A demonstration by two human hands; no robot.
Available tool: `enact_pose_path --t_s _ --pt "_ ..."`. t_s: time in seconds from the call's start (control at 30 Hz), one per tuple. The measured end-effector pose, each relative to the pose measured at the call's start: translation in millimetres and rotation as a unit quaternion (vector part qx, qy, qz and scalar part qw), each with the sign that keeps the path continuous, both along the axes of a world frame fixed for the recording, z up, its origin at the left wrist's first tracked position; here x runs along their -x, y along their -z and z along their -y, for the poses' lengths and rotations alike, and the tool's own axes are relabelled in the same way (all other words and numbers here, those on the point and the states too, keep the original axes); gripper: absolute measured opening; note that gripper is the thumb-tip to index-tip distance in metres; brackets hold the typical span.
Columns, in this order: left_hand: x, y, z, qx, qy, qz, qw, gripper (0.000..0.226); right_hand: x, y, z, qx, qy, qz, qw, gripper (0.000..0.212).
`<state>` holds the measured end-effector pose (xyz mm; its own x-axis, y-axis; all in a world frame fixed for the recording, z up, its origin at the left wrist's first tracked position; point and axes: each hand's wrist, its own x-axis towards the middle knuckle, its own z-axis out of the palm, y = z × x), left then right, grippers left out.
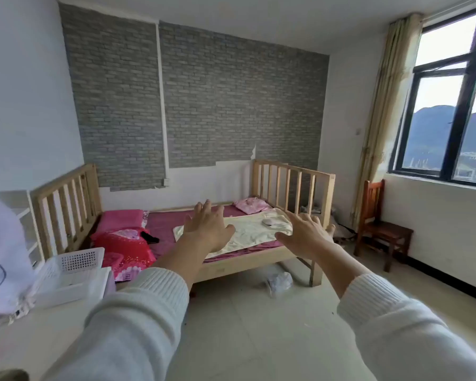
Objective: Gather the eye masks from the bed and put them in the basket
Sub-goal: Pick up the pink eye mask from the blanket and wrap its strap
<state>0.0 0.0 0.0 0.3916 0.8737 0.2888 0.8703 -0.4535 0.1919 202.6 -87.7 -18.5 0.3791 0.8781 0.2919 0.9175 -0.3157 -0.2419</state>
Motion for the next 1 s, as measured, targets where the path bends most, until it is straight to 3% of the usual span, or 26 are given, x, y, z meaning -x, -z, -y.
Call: enact_pose_path --t_s 0.57,0.93,1.0 --pt "-10.6 13.4 -53.1 -0.020 0.010 -0.019 1.000 0.065 -4.8 14.6 -66.9 -0.011 0.012 0.030 0.999 0.071" --pt "-87.5 -0.2 -151.1 -0.020 0.018 0.026 0.999 0.054 -84.3 0.5 -171.3 -0.035 0.011 0.034 0.999 0.067" --pt "-145.1 5.9 -211.7 -0.022 0.014 0.030 0.999 0.054 -137.9 5.2 -232.9 -0.042 0.015 0.019 0.999 0.068"
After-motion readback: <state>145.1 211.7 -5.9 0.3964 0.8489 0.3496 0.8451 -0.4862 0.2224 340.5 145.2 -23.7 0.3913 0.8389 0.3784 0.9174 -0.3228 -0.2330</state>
